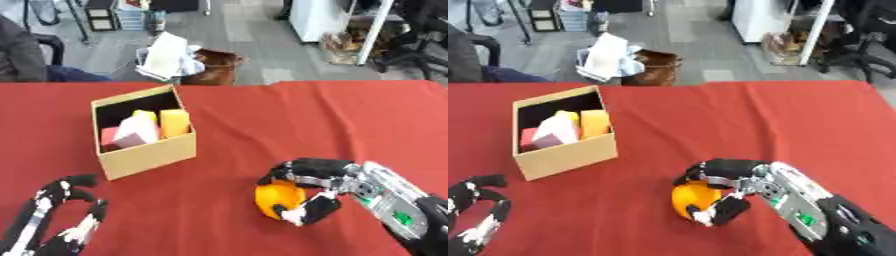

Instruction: Pick up objects on the table and place them in the box.

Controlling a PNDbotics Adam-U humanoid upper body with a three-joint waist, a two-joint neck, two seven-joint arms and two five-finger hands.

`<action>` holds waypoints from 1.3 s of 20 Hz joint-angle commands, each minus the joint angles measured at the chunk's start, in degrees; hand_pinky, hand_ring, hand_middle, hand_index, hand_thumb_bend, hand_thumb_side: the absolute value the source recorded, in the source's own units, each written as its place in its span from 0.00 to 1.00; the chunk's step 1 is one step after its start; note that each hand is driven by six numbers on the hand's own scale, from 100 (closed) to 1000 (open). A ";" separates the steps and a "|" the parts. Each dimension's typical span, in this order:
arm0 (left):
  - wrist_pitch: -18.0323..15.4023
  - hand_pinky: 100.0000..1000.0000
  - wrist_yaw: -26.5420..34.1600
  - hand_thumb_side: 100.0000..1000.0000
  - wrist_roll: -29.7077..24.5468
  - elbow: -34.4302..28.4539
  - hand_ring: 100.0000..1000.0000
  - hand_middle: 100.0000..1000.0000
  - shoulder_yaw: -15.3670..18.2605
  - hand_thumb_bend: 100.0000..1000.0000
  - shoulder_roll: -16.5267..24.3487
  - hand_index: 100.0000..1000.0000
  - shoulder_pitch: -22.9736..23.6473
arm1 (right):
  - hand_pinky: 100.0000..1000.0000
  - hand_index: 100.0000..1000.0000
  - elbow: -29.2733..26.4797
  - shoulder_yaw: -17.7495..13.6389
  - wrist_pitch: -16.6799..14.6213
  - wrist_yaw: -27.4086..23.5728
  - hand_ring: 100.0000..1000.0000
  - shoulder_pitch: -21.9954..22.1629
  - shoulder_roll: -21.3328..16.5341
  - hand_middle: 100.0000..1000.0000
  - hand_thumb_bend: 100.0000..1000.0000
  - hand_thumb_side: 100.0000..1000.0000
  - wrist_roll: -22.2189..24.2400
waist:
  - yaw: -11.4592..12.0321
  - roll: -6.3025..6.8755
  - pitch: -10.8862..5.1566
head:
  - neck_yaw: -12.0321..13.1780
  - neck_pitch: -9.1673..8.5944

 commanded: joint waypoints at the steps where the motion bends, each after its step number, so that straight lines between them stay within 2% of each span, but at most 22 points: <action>1: -0.06 0.75 -0.20 0.59 0.12 -0.75 0.59 0.66 0.22 0.27 0.27 0.80 -0.26 | 0.69 0.50 -1.39 -1.59 0.53 1.75 0.53 -1.73 -1.52 0.35 0.00 0.00 -3.49 | -0.11 -0.19 -0.49 | 0.04 -0.53; 2: -0.05 0.75 -0.21 0.59 0.14 -0.76 0.59 0.65 0.24 0.27 0.27 0.80 -0.24 | 0.68 0.41 -2.06 -1.91 0.78 2.14 0.50 -2.37 -1.76 0.27 0.00 0.00 -4.29 | -0.12 -0.18 -0.53 | 0.07 -0.54; 3: -0.02 0.75 -0.23 0.59 0.17 -0.75 0.59 0.66 0.28 0.27 0.27 0.80 -0.22 | 0.69 0.39 -2.86 -2.33 1.10 2.38 0.50 -3.19 -2.11 0.25 0.00 0.00 -4.78 | -0.14 -0.16 -0.56 | 0.10 -0.55; 7: 0.04 0.75 -0.29 0.59 0.24 -0.77 0.59 0.65 0.32 0.27 0.31 0.80 -0.15 | 0.71 0.37 -6.04 -4.36 2.79 2.52 0.50 -8.19 -4.23 0.24 0.00 0.00 -4.32 | -0.03 -0.21 -0.69 | 0.18 -0.52; 10: -0.05 0.75 -0.30 0.59 0.04 -0.78 0.59 0.65 0.10 0.27 0.30 0.80 -0.25 | 0.71 0.37 -4.39 -6.17 4.55 3.48 0.48 -13.73 -4.47 0.23 0.00 0.00 -4.23 | 0.46 -0.34 -0.71 | 0.16 -0.72; 13: -0.36 0.75 -0.04 0.59 -0.67 -0.80 0.59 0.65 -0.86 0.27 0.38 0.80 -0.67 | 0.72 0.40 2.60 -7.14 5.42 6.16 0.49 -21.66 -1.47 0.23 0.00 0.00 -4.67 | 1.55 -0.31 -0.51 | -0.21 -1.18; 17: -1.09 0.75 0.57 0.59 -2.49 -0.82 0.59 0.65 -2.53 0.27 0.25 0.80 -1.61 | 0.75 0.40 14.36 -7.87 3.51 13.96 0.50 -30.19 5.78 0.24 0.00 0.00 -6.60 | 3.83 -0.41 -0.44 | -1.16 -1.38; 19: -1.23 0.75 0.85 0.59 -2.96 -0.80 0.59 0.65 -2.92 0.27 0.27 0.80 -1.86 | 0.75 0.40 19.38 -8.52 1.94 17.67 0.50 -32.37 8.61 0.24 0.00 0.00 -8.22 | 4.59 -0.46 -0.47 | -1.51 -1.38; 21: -1.26 0.75 0.98 0.59 -3.11 -0.80 0.59 0.65 -2.99 0.27 0.28 0.80 -1.92 | 0.75 0.40 21.86 -8.98 0.60 19.56 0.50 -33.03 9.60 0.24 0.00 0.00 -9.64 | 4.76 -0.46 -0.48 | -1.59 -1.38; 22: -1.25 0.75 1.00 0.50 -3.16 -0.78 0.59 0.65 -3.01 0.41 0.28 0.80 -1.93 | 0.75 0.41 22.49 -9.11 0.12 20.02 0.50 -33.16 9.83 0.25 0.00 0.71 -10.16 | 4.80 -0.46 -0.48 | -1.41 -1.39; 23: -1.43 0.75 1.15 0.59 -3.50 -0.83 0.59 0.65 -3.48 0.27 0.18 0.80 -2.17 | 0.73 0.42 23.27 -9.54 0.10 20.28 0.50 -33.75 10.51 0.25 0.00 0.00 -10.53 | 5.32 -0.19 -0.34 | -2.04 -1.61; 26: -1.81 0.75 1.79 0.59 -4.82 -0.76 0.59 0.65 -4.98 0.27 -0.04 0.80 -2.83 | 0.72 0.43 27.07 -11.35 2.01 22.29 0.50 -35.49 14.23 0.26 0.00 0.00 -11.42 | 8.87 -0.14 -0.27 | -4.52 -1.84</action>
